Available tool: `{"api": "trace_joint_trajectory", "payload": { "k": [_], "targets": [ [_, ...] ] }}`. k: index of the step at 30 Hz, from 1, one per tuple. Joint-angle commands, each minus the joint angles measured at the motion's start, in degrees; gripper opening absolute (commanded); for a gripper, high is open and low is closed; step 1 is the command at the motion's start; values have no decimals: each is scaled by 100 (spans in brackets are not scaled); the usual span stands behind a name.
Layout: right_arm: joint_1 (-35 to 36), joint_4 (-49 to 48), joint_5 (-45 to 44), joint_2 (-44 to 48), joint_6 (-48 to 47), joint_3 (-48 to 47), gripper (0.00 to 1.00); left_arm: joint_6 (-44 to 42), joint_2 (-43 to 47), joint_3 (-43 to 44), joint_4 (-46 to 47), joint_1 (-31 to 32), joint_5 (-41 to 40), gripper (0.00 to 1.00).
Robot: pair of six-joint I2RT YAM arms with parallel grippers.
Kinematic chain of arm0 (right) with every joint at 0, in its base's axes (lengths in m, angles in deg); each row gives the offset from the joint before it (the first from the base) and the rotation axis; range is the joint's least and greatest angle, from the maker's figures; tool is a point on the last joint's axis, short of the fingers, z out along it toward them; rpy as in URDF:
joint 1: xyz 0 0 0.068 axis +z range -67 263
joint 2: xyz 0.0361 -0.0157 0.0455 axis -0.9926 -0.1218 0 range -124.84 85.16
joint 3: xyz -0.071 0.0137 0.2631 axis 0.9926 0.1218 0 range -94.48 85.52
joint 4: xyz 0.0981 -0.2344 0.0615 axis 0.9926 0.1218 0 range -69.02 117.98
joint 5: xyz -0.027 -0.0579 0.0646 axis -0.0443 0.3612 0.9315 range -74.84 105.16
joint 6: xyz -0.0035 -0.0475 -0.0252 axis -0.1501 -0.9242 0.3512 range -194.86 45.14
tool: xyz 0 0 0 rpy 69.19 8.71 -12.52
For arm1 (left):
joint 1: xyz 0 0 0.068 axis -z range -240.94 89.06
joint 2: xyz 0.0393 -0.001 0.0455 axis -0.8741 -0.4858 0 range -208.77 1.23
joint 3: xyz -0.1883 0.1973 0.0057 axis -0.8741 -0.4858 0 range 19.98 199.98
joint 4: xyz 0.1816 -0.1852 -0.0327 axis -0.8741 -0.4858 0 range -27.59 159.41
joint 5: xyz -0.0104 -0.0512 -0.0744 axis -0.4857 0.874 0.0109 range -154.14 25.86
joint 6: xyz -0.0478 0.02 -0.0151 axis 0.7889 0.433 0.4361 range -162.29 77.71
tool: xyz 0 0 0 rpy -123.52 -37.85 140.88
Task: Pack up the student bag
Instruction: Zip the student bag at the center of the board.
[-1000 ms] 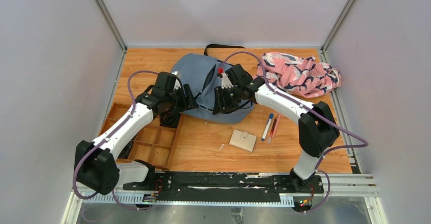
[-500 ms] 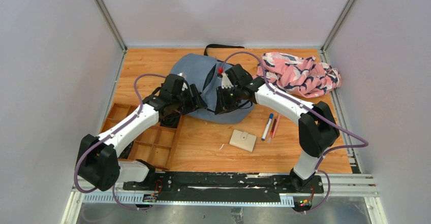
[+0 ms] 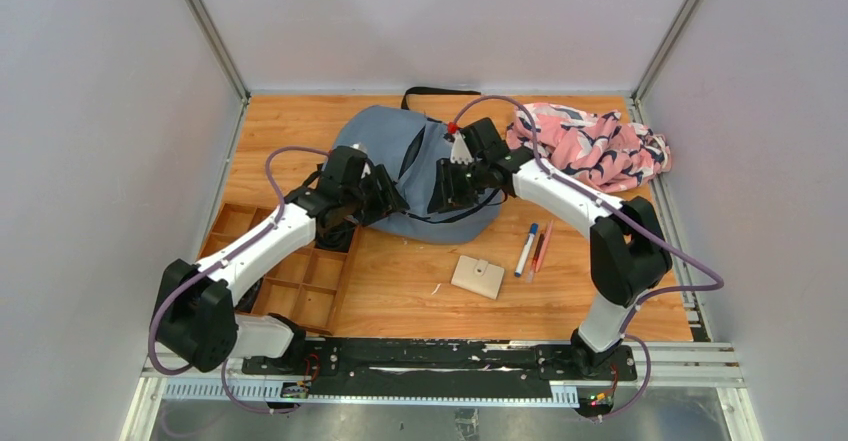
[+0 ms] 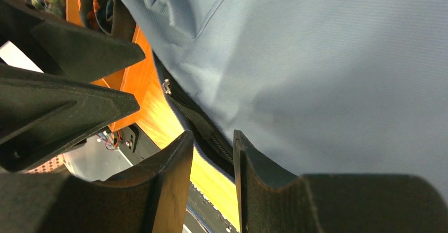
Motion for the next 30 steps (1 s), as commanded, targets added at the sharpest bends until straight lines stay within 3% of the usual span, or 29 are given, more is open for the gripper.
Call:
{"api": "trace_joint_trajectory", "payload": {
  "k": [1,11,30],
  "targets": [
    [-221,-150,351,32,110,187,38,-1,-86,73,111,3,-62,64],
    [-220,-153,1227,-345,61,166,49,-143,-175,-11,72,3,89,65],
    [-147,-648,1473,-526,416,185,42,-146,-236,-246,403,-94,384,65]
  ]
}}
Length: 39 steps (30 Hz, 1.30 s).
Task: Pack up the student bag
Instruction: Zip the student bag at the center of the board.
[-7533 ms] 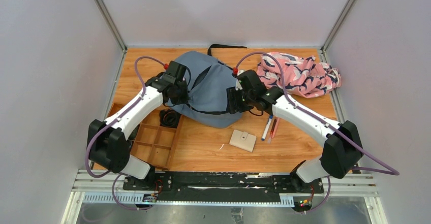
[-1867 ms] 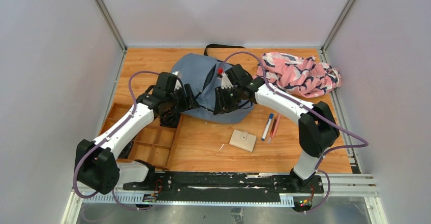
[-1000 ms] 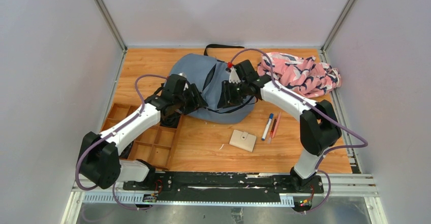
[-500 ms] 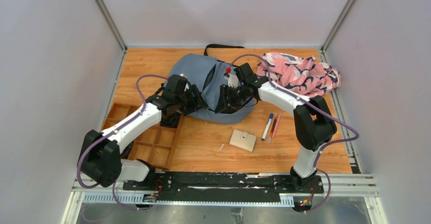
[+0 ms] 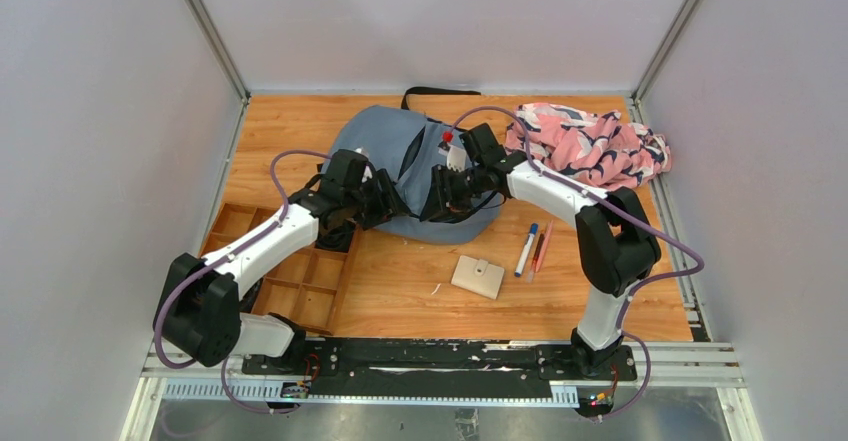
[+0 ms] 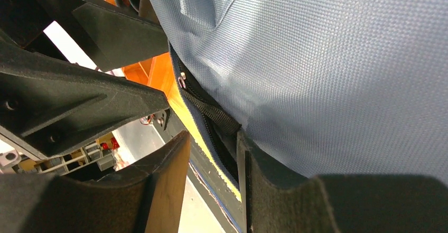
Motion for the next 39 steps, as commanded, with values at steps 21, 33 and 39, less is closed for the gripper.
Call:
{"api": "trace_joint_trajectory", "payload": {
  "k": [21,33,39],
  "targets": [
    [78,-444,65,-149,258,-216,29,223,87,-259,421,-81,81,65],
    [90,-437,88,-97,103,-205,0,89,239,-137,264,-160,-22,65],
    [31,-310,-255,67,-8,-299,0,74,357,-199,251,-177,-116,66]
  ]
}}
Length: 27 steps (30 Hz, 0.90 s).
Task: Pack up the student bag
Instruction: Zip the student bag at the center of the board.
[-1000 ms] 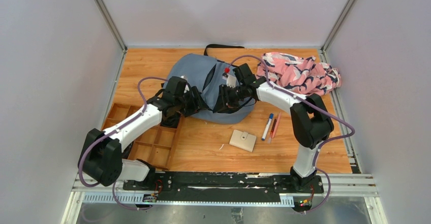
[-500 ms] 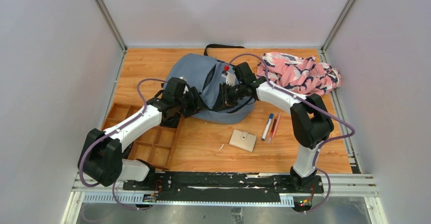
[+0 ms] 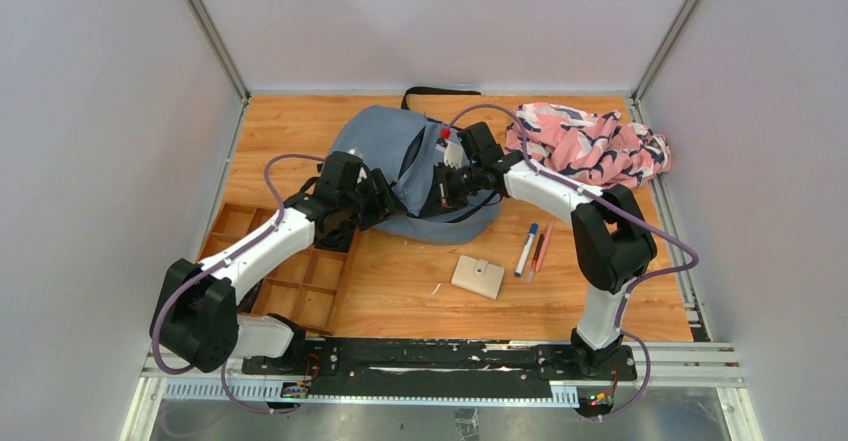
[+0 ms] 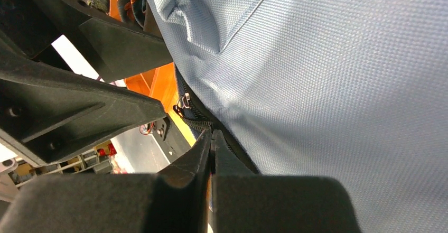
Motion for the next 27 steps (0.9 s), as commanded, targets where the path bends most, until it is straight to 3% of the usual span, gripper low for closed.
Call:
{"api": "trace_joint_trajectory", "payload": {
  "k": [1,12,27],
  "targets": [
    [-19,130,-336,245,-185,-252,0,-99,222,22,36,-52,-85,66],
    [-137,223,-746,607,-165,-57,0,-278,249,289,-168,-53,-180,69],
    [-137,11,-778,1010,-146,307,0,626,-195,93,355,4,135,67]
  ]
}}
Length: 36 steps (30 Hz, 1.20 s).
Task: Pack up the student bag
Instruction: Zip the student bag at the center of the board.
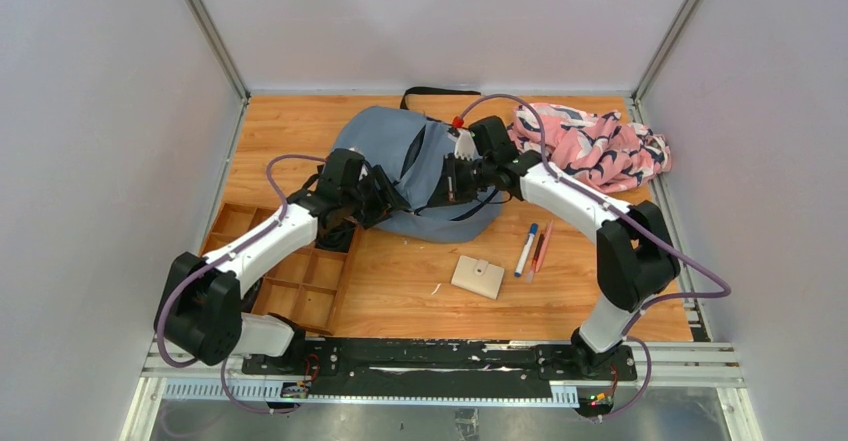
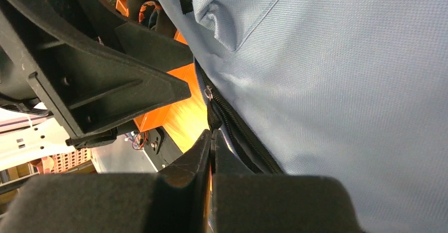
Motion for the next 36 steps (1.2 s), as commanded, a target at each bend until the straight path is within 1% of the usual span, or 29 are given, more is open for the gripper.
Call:
{"api": "trace_joint_trajectory", "payload": {
  "k": [1,6,14,22,24,26,28,31,33,35,36],
  "targets": [
    [-59,-57,-77,291,-65,165,0,321,-71,-33,413,9,130,66],
    [-62,-96,-76,386,-55,318,0,126,-286,359,36,-5,115,64],
    [-35,-3,-62,505,-138,481,0,354,-507,408,75,-5,-134,47],
    [-28,191,-115,666,-242,663,0,403,-720,671,-8,-5,-252,39],
    [-16,196,-132,697,-240,698,0,410,-709,655,34,-5,-251,42],
    [2,184,-147,710,-217,729,0,410,-712,645,40,-5,-226,51],
    [10,159,-134,704,-185,740,0,410,-725,625,68,-5,-183,57],
    [35,126,-141,687,-165,745,0,529,-694,492,271,-5,-46,63],
    [38,119,-141,659,-159,743,0,591,-594,429,299,8,47,64],
    [34,120,-124,623,-150,736,0,603,-374,483,-47,80,-82,67],
    [37,114,-125,613,-139,732,0,644,-254,614,-420,144,-362,68]
  ]
}}
